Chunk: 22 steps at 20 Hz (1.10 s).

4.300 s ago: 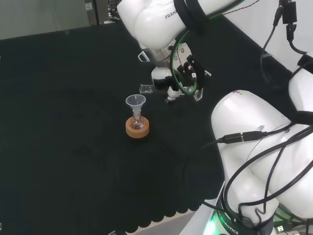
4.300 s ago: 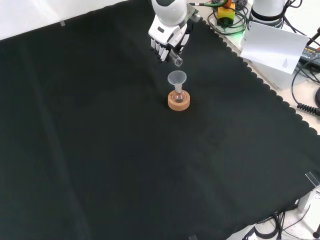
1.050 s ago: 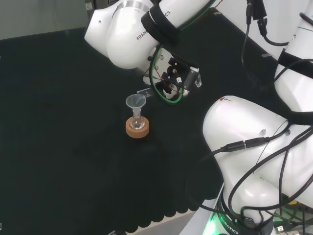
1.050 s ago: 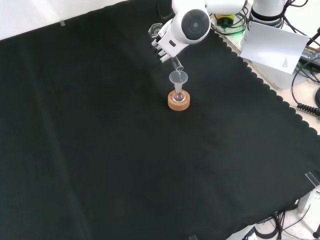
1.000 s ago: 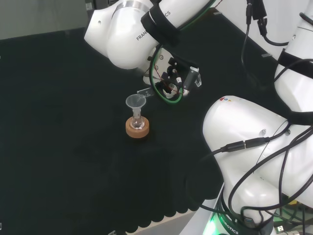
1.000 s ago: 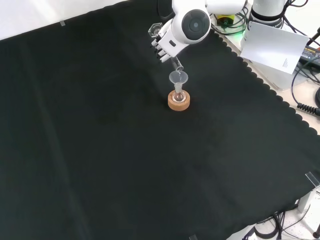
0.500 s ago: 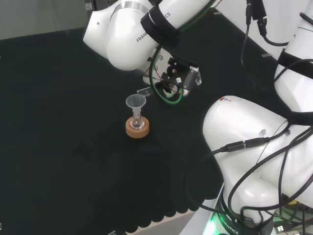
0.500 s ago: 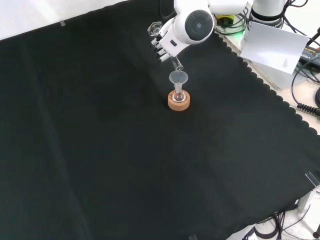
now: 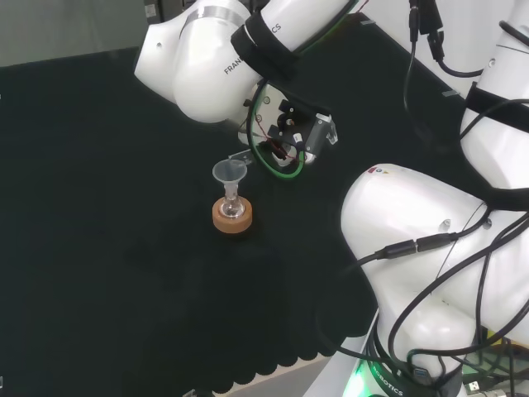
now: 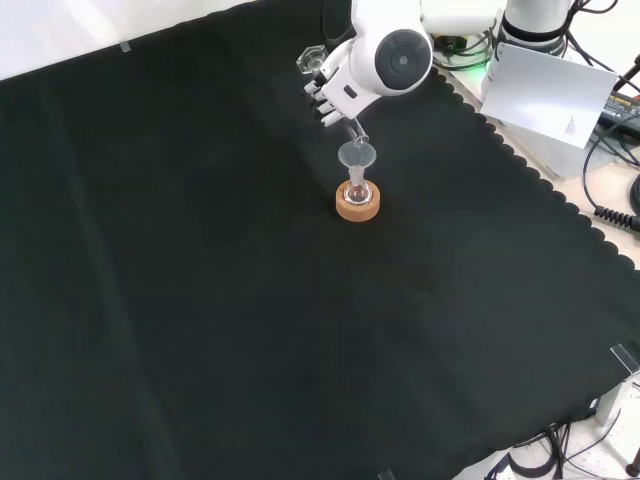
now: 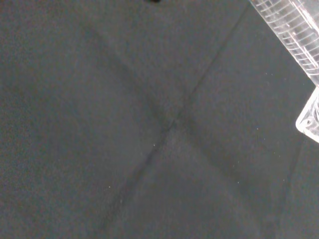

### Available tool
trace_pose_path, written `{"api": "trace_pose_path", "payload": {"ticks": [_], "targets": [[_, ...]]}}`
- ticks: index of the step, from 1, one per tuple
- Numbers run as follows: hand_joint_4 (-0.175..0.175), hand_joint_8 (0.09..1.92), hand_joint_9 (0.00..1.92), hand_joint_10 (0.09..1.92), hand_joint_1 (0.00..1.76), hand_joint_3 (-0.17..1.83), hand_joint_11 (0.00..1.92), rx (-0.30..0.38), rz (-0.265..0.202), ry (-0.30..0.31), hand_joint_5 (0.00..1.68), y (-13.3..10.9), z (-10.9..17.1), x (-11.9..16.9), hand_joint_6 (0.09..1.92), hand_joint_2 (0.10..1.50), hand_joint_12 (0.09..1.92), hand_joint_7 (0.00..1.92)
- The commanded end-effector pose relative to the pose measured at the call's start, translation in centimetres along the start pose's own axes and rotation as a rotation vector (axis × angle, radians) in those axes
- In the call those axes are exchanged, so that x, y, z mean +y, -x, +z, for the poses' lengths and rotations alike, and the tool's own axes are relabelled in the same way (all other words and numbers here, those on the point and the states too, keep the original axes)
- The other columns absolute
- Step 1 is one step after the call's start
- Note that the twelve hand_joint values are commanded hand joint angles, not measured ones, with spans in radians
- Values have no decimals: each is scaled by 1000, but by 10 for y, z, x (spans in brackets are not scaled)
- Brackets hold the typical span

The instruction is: Pour the water from the graduated cylinder into the round-bottom flask.

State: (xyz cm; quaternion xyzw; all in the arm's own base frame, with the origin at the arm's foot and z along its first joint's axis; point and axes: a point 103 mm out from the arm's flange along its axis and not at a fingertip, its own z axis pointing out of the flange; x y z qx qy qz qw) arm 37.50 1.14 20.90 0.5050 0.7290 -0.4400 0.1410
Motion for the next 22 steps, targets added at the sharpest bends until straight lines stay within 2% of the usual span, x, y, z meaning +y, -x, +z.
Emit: {"api": "trace_pose_path", "payload": {"ticks": [1,7,12,17,20,22], "targets": [[-175,341,1408,87,1144,142,1190,1,2,0,932,3,2,0,1105,1080,754,1215],[-175,342,1407,87,1144,146,1189,5,6,1,932,9,7,-1,1105,1078,755,1213],[-175,343,1406,87,1144,150,1189,38,8,30,933,5,5,-2,1105,1076,755,1212],[-175,344,1407,87,1144,153,1189,142,11,103,933,8,10,-3,1105,1074,756,1211],[-175,344,1407,87,1144,155,1189,172,17,136,933,5,9,-2,1105,1074,756,1211],[-175,345,1407,87,1143,157,1190,243,26,159,933,8,10,-1,1106,1073,756,1211]]}}
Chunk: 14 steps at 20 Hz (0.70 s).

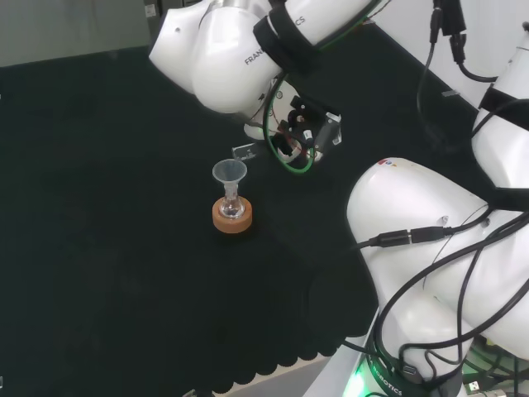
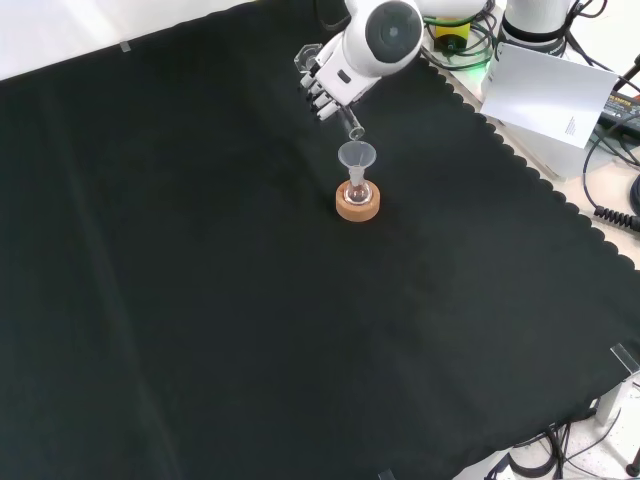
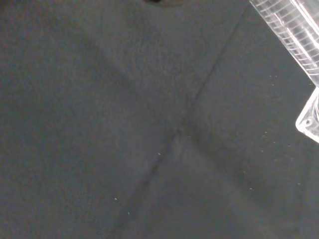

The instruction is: Pour the water from the graduated cylinder into the round-bottom flask.

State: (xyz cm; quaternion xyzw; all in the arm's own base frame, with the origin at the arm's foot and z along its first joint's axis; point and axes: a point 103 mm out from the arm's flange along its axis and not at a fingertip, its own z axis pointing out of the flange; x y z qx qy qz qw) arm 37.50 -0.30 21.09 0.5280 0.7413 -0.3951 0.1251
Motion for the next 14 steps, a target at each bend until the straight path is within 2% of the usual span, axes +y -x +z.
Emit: {"api": "trace_pose_path", "payload": {"ticks": [1,3,14], "targets": [[-175,345,1407,87,1144,157,1190,197,3,120,933,2,2,0,1106,1073,756,1211],[-175,345,1407,87,1143,159,1190,297,-2,161,933,11,7,0,1106,1072,756,1210],[-175,348,1407,87,1143,167,1189,534,-34,360,930,42,20,3,1110,1069,756,1208]]}}
